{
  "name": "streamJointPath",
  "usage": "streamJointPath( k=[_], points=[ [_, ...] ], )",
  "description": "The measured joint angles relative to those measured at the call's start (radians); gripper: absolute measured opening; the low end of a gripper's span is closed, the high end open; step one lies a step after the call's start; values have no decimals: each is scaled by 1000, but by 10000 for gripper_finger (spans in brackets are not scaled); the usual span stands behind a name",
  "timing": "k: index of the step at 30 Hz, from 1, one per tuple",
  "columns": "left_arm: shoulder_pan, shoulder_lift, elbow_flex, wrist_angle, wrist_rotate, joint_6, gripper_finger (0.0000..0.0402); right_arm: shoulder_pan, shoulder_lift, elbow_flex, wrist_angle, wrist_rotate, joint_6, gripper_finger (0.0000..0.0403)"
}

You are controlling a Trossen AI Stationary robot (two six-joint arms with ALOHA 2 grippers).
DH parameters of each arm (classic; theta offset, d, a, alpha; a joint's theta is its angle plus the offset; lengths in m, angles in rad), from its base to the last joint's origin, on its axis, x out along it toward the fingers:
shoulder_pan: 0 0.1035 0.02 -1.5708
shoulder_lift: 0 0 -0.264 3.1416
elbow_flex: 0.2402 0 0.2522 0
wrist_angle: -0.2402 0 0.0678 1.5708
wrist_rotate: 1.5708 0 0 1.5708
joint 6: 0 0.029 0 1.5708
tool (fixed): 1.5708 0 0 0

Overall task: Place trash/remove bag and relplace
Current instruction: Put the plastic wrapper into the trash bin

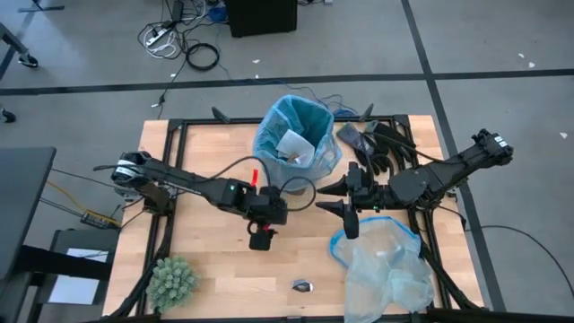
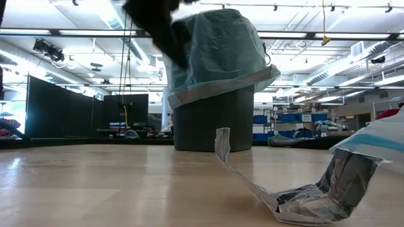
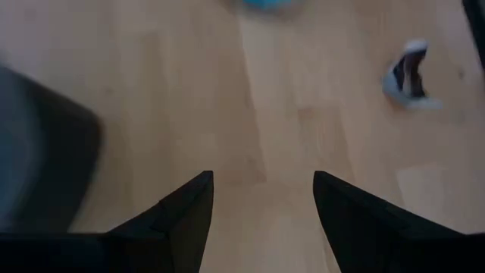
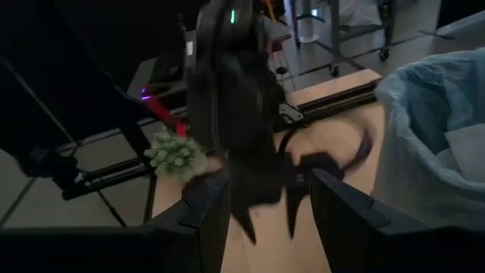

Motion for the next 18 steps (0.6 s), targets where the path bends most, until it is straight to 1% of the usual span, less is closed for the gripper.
streamJointPath(
  k=[5, 10, 14, 18],
  points=[
    [-2, 0, -135, 236, 48, 147, 231, 3, 0, 0, -3, 43, 1, 167],
    [12, -1, -195, 380, 146, 250, 222, -4, 0, 0, -5, 44, 59, 167],
    [11, 0, -228, 453, 236, 263, 215, -1, 0, 0, -30, 44, 97, 166],
    [-5, 20, -245, 551, 284, 261, 208, 1, 0, 0, -56, 57, 118, 162]
  ],
)
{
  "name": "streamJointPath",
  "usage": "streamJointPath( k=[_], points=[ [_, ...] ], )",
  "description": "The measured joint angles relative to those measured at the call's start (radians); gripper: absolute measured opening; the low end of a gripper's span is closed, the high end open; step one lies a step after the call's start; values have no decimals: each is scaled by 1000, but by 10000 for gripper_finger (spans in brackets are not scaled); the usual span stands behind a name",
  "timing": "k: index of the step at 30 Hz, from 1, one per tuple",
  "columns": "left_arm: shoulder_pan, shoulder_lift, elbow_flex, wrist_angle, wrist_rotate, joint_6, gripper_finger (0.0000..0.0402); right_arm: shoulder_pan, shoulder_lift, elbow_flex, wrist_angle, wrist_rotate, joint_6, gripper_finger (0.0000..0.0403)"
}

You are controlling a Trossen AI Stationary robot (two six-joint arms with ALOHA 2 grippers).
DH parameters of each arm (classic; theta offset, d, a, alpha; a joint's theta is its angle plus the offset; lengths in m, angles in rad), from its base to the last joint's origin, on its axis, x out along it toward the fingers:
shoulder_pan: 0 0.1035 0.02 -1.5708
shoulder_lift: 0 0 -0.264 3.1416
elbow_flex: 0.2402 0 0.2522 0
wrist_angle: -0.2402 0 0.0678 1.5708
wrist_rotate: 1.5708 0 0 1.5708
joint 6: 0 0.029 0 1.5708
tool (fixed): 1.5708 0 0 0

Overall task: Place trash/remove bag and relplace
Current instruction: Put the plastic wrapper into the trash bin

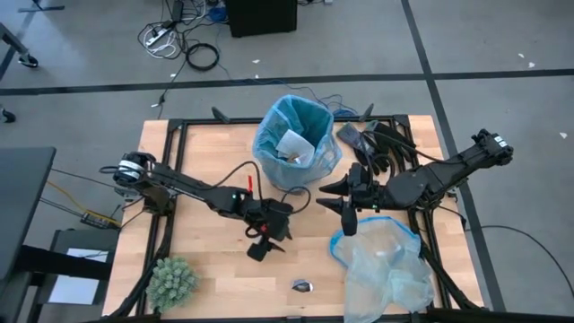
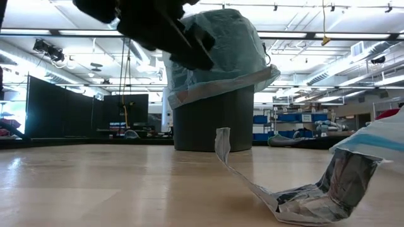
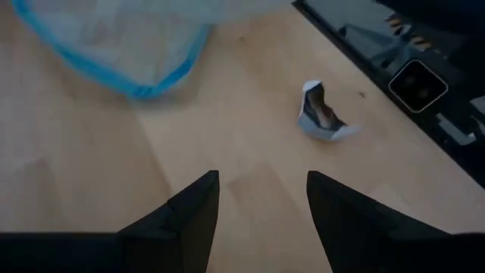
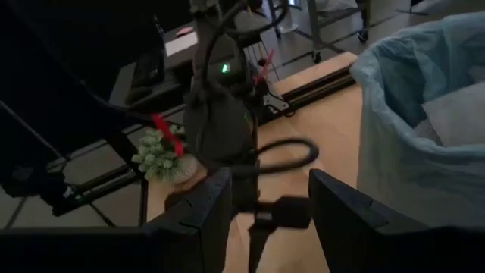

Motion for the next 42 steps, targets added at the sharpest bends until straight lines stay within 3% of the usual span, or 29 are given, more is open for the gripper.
streamJointPath(
  k=[8, 17, 22, 31, 42],
  points=[
    [-82, 152, -1, 228, 75, 4, 203, -21, 0, 0, -17, 19, 60, 157],
    [-153, 283, -1, 292, 75, 112, 202, -19, 0, 0, -15, 17, 135, 157],
    [-188, 325, -1, 377, 2, 246, 202, -26, 0, 0, -14, 17, 139, 157],
    [-192, 346, -1, 595, -71, 281, 202, -40, 0, 0, 14, 19, 162, 157],
    [-192, 346, -1, 545, -69, 350, 202, -57, 0, 0, 27, 17, 163, 157]
  ],
)
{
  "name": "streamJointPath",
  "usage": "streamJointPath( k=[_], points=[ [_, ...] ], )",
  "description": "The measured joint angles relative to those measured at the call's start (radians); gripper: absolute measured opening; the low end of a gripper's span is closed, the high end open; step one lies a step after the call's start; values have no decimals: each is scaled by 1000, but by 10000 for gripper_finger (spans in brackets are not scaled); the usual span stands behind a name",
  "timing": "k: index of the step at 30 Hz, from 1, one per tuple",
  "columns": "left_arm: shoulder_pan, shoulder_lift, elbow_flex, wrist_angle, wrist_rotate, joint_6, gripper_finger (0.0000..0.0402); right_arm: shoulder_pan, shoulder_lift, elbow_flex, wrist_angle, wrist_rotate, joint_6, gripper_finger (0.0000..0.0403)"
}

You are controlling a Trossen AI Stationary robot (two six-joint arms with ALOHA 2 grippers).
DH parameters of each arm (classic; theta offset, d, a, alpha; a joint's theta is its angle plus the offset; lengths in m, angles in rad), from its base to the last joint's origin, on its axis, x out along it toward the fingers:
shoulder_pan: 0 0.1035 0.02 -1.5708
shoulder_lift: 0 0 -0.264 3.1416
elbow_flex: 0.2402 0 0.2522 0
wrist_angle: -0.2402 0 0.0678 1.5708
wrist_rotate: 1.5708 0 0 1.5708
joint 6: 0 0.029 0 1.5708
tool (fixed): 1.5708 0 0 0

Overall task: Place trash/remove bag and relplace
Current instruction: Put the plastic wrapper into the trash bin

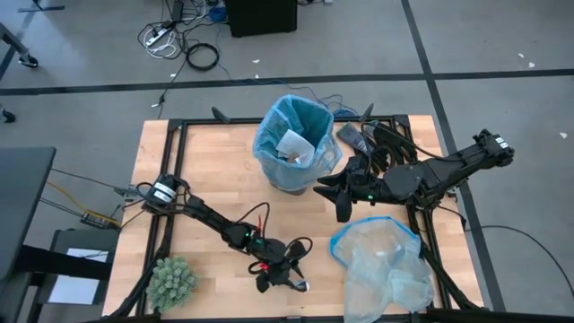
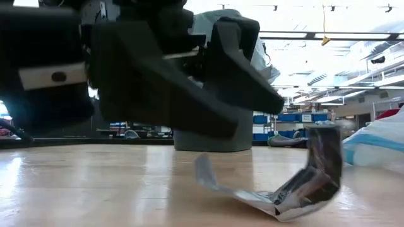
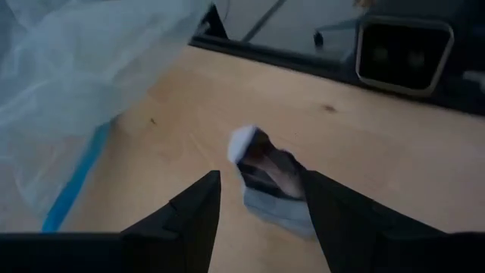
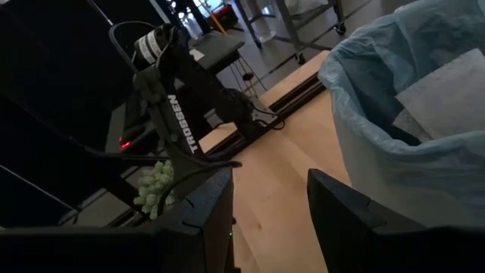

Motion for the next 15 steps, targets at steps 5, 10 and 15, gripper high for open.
streamJointPath(
  k=[5, 10, 15],
  points=[
    [-1, 0, 0, -67, 12, 16, 202, -13, 0, 0, 11, -10, -2, 157],
    [-2, 0, 0, -136, 75, 53, 202, -15, 0, 0, 12, -11, -9, 157],
    [-14, 8, 0, -143, 96, 106, 202, -23, 0, 0, 12, -12, -11, 157]
  ],
)
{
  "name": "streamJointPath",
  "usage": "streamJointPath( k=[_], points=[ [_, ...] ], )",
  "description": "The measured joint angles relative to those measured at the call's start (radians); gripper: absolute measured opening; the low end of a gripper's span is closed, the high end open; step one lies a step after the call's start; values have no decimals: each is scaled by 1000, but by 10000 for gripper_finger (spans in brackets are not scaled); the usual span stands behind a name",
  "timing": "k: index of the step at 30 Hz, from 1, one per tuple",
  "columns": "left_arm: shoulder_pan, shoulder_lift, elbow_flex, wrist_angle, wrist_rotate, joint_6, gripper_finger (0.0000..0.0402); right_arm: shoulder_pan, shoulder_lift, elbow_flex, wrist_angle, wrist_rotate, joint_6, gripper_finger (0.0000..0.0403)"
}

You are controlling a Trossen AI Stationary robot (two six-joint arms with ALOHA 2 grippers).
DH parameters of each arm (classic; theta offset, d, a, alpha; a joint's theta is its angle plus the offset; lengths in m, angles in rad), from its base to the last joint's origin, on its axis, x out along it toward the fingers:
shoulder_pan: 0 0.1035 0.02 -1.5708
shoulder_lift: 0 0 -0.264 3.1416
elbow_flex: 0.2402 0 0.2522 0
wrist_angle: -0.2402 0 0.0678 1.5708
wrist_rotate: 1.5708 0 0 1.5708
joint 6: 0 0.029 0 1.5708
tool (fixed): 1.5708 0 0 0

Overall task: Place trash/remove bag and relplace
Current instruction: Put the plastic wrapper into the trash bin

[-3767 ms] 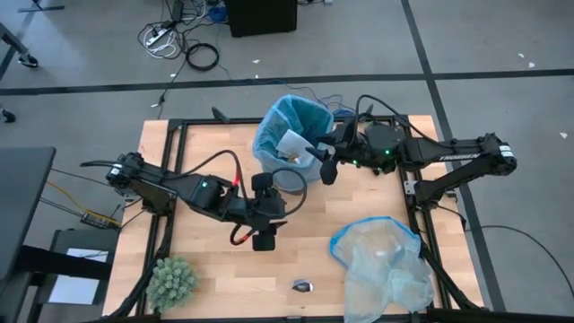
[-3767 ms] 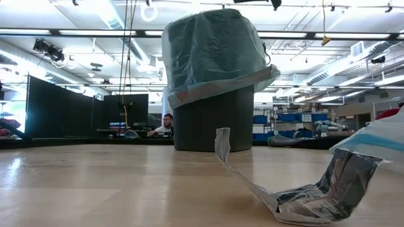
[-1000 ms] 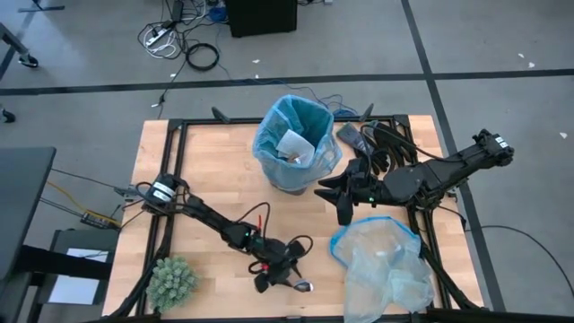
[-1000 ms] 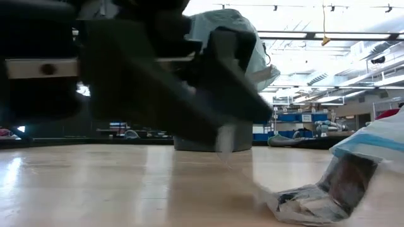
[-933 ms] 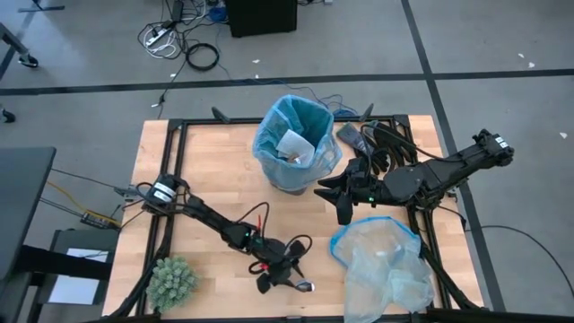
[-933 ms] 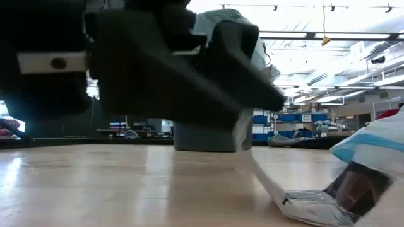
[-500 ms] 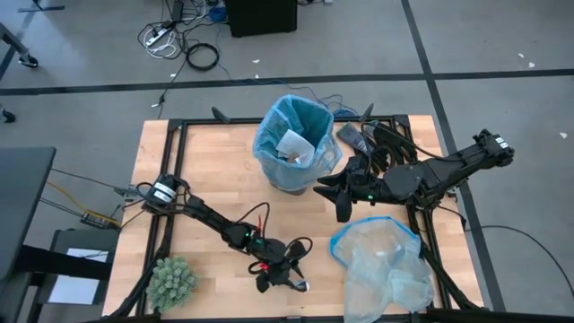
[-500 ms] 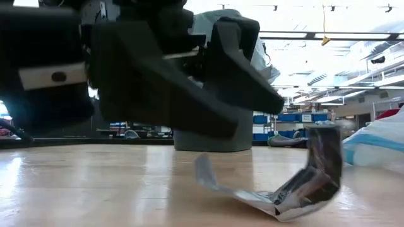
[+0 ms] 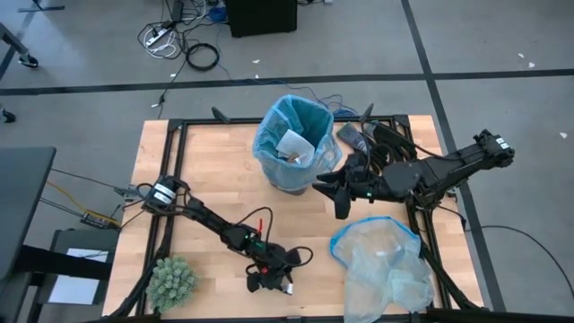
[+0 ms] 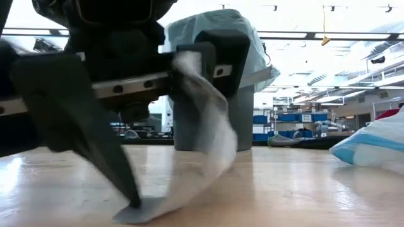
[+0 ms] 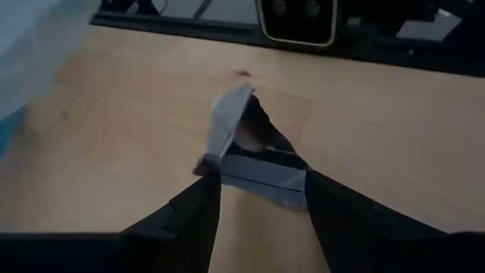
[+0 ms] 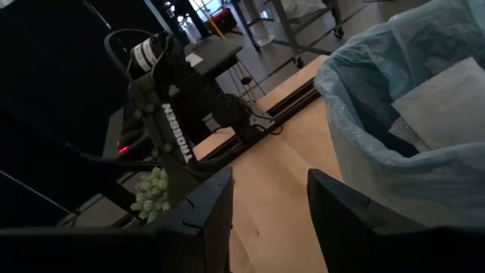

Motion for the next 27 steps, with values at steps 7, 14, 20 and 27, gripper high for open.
streamJointPath(
  k=[7, 14, 20, 27],
  points=[
    [1, 63, 6, 50, -26, -206, 201, -9, 0, 0, 0, -2, -2, 157],
    [-2, 95, 3, 130, -52, -379, 148, -13, 0, 0, 1, -4, -10, 157],
    [-2, 97, 3, 152, -108, -404, 33, -13, 0, 0, 8, -4, -11, 157],
    [-3, 97, 3, 152, -189, -458, 4, -13, 0, 0, 9, -4, -12, 157]
  ],
)
